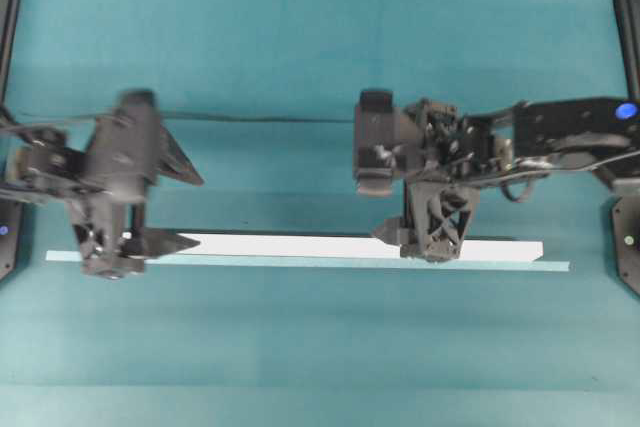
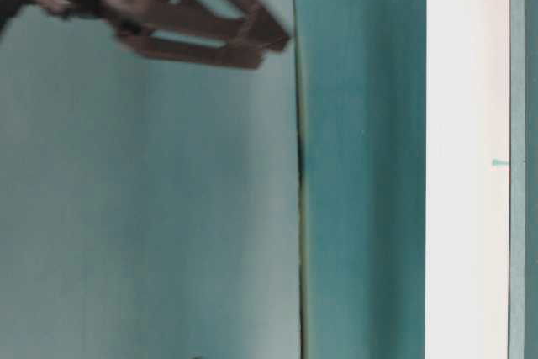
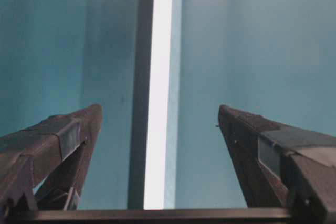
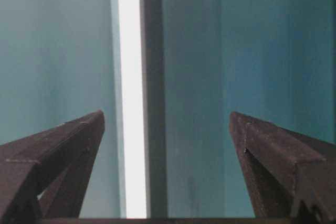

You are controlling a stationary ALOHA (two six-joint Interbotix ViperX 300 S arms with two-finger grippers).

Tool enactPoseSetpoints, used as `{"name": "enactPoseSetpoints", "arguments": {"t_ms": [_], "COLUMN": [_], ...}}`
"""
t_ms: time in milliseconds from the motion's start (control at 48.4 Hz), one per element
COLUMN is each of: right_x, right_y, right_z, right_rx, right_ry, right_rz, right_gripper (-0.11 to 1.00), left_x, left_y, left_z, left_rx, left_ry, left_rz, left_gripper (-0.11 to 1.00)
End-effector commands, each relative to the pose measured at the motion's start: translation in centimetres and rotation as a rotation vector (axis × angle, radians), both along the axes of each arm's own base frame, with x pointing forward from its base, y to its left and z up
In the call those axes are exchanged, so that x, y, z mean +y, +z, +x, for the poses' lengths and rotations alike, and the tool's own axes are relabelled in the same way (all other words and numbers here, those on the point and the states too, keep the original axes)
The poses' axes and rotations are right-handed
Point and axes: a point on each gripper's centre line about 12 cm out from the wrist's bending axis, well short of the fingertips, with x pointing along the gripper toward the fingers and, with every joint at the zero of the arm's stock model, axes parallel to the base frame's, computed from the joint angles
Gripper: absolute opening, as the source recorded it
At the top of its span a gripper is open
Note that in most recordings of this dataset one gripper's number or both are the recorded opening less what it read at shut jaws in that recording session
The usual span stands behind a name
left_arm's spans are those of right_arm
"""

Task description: Lift a wooden board with both hands.

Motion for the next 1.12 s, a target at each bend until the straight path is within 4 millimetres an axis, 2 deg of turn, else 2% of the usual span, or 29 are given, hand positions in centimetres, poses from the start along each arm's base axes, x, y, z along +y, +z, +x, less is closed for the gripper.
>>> {"name": "enactPoseSetpoints", "arguments": {"t_ms": [0,227,496,786,951,1096], "right_x": [0.0,0.0,0.0,0.0,0.0,0.1], "right_y": [1.8,3.6,6.2,9.0,9.8,10.1], "right_z": [0.4,0.2,-1.1,-3.0,-4.4,-5.5], "right_rx": [-0.069,-0.144,-0.251,-0.482,-0.587,-0.618], "right_ry": [-0.004,-0.003,-0.007,-0.018,-0.024,-0.024], "right_rz": [-0.002,-0.009,-0.014,-0.029,-0.035,-0.036], "right_gripper": [0.94,0.94,0.94,0.94,0.94,0.94], "left_x": [0.0,0.1,0.1,0.0,0.1,0.1], "left_y": [2.1,3.8,5.9,7.4,7.9,9.1], "left_z": [-0.4,-1.7,-2.5,-2.9,-3.3,-3.5], "left_rx": [-0.08,-0.161,-0.279,-0.385,-0.408,-0.485], "left_ry": [0.0,0.001,-0.002,-0.002,-0.002,-0.001], "left_rz": [0.0,-0.003,-0.004,-0.007,-0.008,-0.01], "left_gripper": [0.99,0.99,0.99,0.99,0.99,0.99]}}
